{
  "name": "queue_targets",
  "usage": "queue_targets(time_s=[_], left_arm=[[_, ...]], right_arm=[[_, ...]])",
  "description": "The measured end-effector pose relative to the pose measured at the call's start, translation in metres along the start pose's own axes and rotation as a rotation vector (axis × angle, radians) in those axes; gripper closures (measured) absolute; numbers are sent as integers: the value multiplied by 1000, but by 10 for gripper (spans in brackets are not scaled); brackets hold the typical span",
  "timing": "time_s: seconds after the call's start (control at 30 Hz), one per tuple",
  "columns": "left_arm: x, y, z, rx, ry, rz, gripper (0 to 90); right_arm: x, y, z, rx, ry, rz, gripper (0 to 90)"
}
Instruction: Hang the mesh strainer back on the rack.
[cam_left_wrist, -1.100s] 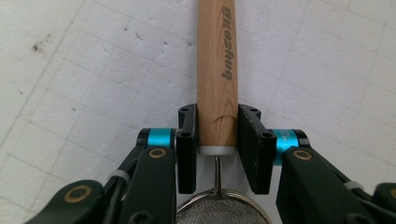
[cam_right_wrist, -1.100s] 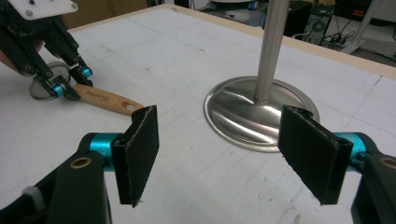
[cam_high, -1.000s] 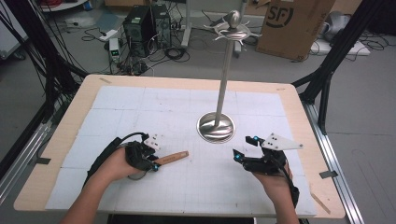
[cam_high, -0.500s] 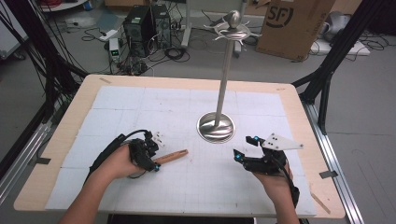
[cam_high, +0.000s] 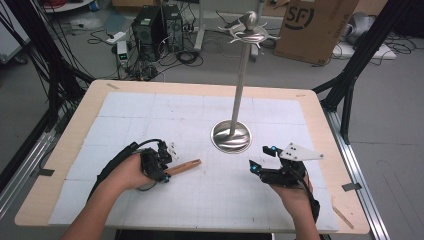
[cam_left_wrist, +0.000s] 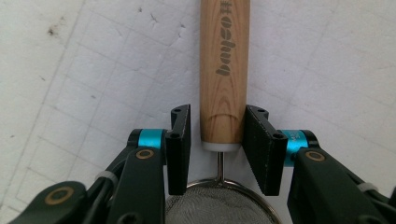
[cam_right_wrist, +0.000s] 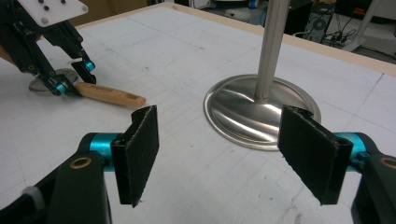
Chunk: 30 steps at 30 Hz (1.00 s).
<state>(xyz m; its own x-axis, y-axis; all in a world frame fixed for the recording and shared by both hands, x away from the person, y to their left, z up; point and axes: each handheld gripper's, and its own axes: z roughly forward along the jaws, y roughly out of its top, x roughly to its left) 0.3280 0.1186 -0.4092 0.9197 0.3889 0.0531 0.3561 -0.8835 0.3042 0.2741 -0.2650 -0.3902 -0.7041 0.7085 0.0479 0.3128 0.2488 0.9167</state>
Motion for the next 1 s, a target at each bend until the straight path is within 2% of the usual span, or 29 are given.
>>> queue_targets(time_s=[0.4, 0.53, 0.6, 0.77, 1.0], left_arm=[[3, 5, 3, 28, -25, 0, 648], [1, 6, 3, 29, -20, 14, 680], [0, 5, 3, 28, -15, 5, 687], [-1, 3, 1, 9, -9, 25, 690], [-2, -2, -3, -56, -50, 39, 690]], right_arm=[[1, 0, 3, 7, 5, -6, 285], [3, 0, 4, 11, 8, -7, 285], [3, 0, 4, 10, 10, -8, 285], [1, 0, 2, 2, 5, -6, 285], [0, -1, 2, 3, 4, -4, 286]])
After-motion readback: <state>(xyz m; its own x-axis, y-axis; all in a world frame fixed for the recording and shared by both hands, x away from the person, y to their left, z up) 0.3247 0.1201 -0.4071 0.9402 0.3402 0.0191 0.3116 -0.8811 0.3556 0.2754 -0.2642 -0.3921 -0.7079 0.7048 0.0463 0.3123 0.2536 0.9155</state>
